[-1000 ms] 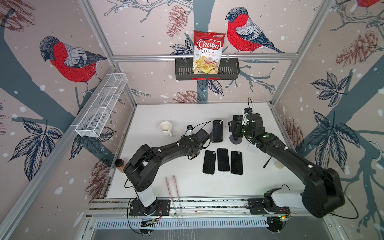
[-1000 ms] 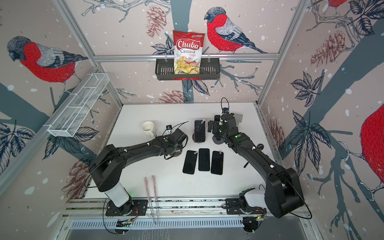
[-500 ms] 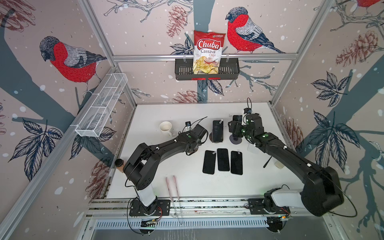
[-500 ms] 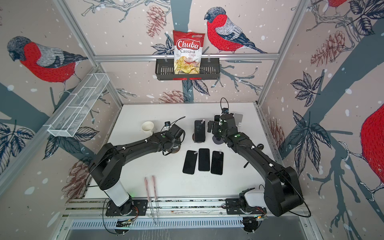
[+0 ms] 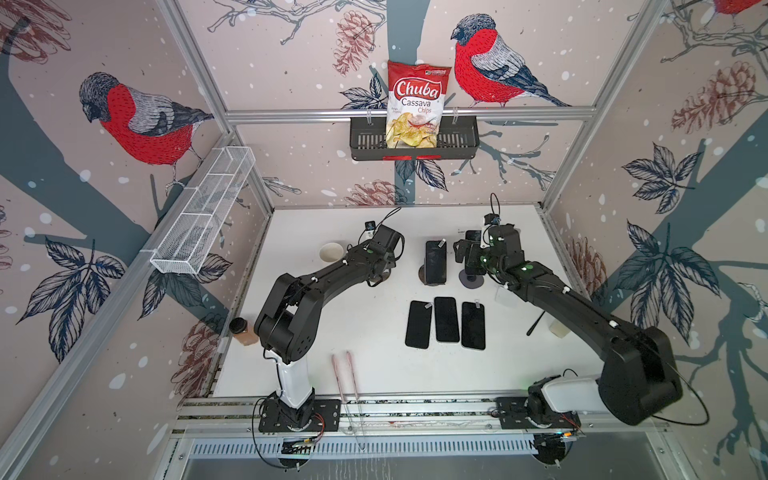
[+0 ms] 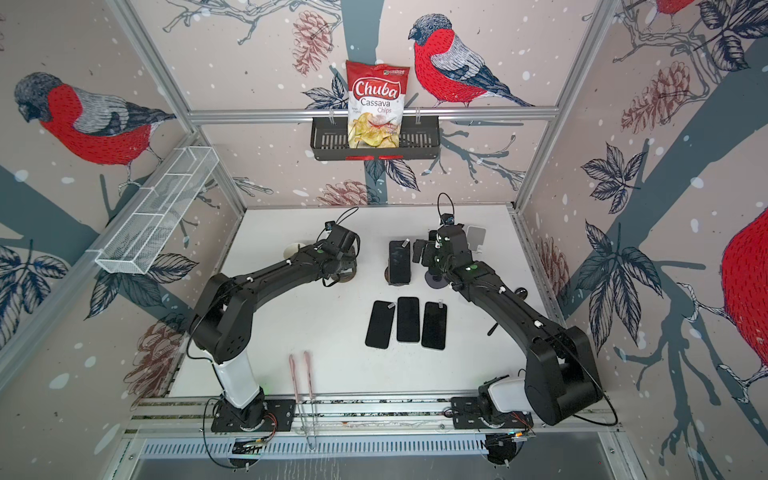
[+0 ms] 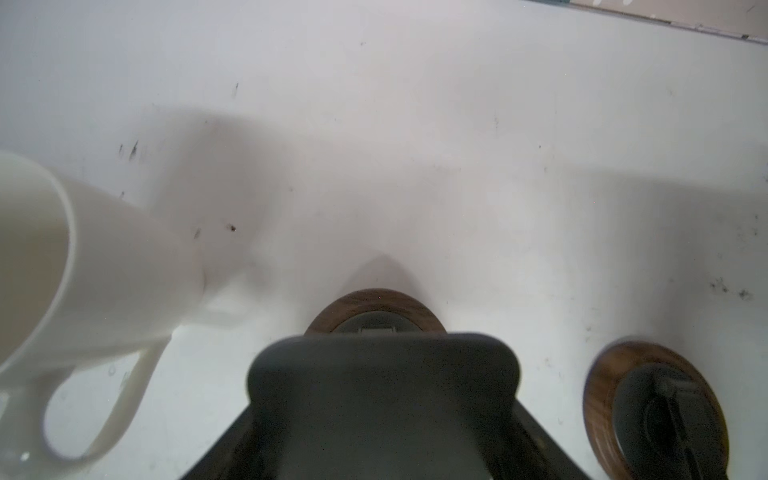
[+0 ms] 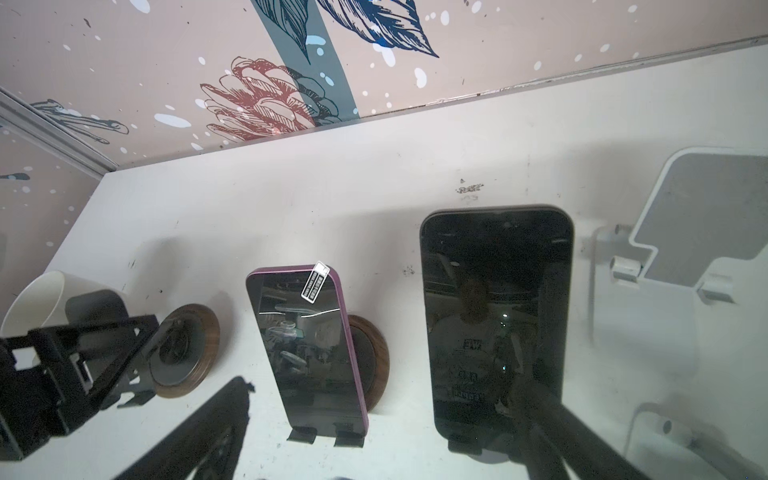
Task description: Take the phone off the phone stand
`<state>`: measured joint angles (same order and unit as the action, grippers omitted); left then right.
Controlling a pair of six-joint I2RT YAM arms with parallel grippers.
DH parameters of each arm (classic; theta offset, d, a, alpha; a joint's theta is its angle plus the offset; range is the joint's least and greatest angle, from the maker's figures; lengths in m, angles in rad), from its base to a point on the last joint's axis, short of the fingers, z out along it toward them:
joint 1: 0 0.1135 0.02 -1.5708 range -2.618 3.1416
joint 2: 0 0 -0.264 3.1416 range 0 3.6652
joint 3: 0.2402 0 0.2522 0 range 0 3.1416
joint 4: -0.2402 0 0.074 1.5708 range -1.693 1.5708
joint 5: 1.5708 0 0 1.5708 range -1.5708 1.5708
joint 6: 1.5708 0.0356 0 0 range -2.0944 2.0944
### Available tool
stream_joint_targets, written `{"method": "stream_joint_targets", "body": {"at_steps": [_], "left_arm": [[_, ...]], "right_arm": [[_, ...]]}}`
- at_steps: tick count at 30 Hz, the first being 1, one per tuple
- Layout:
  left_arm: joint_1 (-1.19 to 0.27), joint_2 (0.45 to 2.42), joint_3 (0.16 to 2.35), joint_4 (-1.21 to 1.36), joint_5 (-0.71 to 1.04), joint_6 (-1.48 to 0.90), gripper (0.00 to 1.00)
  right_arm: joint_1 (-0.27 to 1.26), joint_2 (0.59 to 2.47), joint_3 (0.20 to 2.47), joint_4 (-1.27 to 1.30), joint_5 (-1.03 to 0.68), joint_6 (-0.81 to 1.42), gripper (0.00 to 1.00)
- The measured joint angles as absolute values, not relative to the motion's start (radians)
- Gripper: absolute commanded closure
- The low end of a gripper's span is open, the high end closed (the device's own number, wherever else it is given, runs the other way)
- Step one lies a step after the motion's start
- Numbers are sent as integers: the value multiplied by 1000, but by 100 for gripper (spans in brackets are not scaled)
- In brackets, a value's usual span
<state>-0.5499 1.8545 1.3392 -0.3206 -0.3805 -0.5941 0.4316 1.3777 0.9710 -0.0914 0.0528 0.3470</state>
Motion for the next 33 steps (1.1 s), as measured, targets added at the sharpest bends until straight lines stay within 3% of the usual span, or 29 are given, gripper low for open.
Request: {"method": "stream_joint_targets", "body": {"at_steps": [15,29,31,33], "left_arm": [[-494,2092,1573,-305,-329,-517,56],[-493,2114,1609,-325,-328,-521,56],[-494,2111,1609,-328,-328,-521,12],[-494,2105,1608,-344,-329,-517,6]], "right_arm": [[446,1434,1008,-114,54,347,1],[462,1472,1027,-113,52,345,1],[465,1476,1031,-113,52,343,1],[469,1480,1037,-112,52,343,1]]}}
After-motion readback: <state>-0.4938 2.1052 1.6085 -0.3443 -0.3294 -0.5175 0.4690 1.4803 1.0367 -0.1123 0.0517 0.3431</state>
